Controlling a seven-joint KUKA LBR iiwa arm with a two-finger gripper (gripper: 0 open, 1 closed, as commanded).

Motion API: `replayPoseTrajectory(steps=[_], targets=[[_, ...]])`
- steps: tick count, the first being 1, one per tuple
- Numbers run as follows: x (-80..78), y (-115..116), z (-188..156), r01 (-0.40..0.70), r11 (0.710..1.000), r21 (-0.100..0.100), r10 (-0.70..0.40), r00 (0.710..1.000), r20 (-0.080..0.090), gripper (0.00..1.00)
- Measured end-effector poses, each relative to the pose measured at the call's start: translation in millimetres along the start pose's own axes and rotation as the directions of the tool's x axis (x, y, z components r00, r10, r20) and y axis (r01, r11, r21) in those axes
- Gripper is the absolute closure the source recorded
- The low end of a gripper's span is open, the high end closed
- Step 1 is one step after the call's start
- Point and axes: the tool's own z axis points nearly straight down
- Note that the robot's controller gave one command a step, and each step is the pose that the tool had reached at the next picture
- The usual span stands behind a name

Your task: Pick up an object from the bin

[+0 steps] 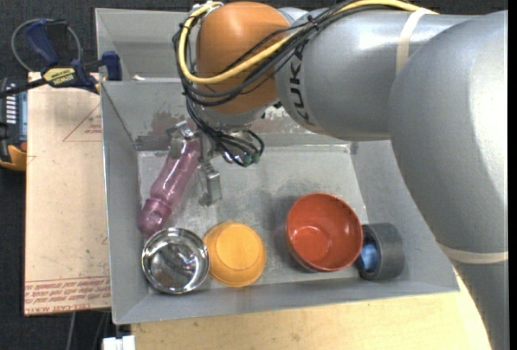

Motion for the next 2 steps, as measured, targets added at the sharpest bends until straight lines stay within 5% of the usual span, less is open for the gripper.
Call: replayPoseTrajectory(steps=[1, 2], targets=[[-21.3, -18.0, 36.6, 0.118, 0.993, -0.003, -0.118, 0.993, -0.001, 0.0], [-23.8, -6.0, 84.6, 0.262, 0.965, 0.0, -0.262, 0.965, 0.007, 0.0]])
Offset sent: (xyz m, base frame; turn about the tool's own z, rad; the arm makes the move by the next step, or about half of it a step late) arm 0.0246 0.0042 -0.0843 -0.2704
